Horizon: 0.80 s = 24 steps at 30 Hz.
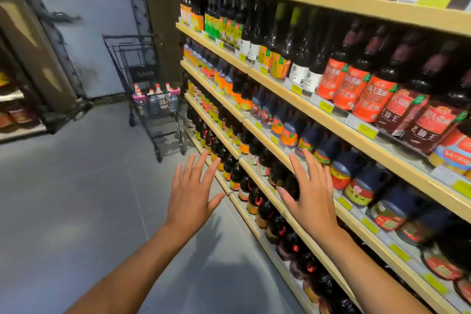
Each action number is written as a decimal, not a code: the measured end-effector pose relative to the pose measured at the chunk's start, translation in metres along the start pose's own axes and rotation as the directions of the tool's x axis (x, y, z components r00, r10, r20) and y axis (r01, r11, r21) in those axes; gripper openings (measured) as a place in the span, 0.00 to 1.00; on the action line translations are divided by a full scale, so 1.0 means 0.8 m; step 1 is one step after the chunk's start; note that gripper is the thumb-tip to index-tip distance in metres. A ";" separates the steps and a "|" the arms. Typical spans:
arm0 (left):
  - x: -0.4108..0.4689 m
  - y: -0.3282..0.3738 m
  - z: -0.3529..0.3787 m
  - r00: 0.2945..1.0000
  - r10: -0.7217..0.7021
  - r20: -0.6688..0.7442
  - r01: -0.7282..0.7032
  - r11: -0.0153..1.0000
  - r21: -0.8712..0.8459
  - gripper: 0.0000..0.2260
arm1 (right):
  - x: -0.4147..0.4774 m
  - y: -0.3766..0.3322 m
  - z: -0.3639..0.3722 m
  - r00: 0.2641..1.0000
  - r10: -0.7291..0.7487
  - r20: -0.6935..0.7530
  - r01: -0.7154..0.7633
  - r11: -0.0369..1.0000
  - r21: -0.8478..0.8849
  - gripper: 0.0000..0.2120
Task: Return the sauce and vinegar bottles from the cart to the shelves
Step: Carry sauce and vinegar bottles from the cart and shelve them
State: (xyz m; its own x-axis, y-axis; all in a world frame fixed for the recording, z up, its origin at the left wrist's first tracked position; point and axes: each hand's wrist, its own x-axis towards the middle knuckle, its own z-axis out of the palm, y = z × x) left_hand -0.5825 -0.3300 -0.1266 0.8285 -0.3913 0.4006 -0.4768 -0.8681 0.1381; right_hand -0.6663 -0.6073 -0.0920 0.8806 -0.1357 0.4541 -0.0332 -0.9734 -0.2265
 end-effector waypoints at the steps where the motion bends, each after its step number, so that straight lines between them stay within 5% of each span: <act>1: 0.010 -0.010 0.005 1.000 -0.009 -0.003 0.009 1.000 -0.001 0.38 | 0.017 -0.005 0.012 1.000 -0.010 0.009 0.010 1.000 0.016 0.41; 14: 0.222 -0.135 0.076 0.987 -0.163 0.008 0.163 0.986 -0.016 0.36 | 0.297 -0.023 0.190 0.988 -0.143 0.063 0.120 0.954 0.273 0.39; 18: 0.271 -0.173 0.099 0.955 -0.297 0.009 0.293 0.937 -0.189 0.33 | 0.382 -0.040 0.243 0.969 -0.185 0.163 0.115 0.925 0.363 0.42; 24: 0.344 -0.241 0.144 0.884 -0.455 0.110 0.439 0.724 -0.533 0.29 | 0.472 -0.074 0.330 0.934 -0.222 0.278 0.037 0.839 0.543 0.39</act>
State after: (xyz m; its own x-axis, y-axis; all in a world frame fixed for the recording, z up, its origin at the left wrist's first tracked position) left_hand -0.2288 -0.3058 -0.1476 0.9813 0.0157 0.1919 -0.1380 -0.6372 0.7582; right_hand -0.2073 -0.5522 -0.1344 0.9619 0.1405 0.2347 0.2618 -0.7214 -0.6411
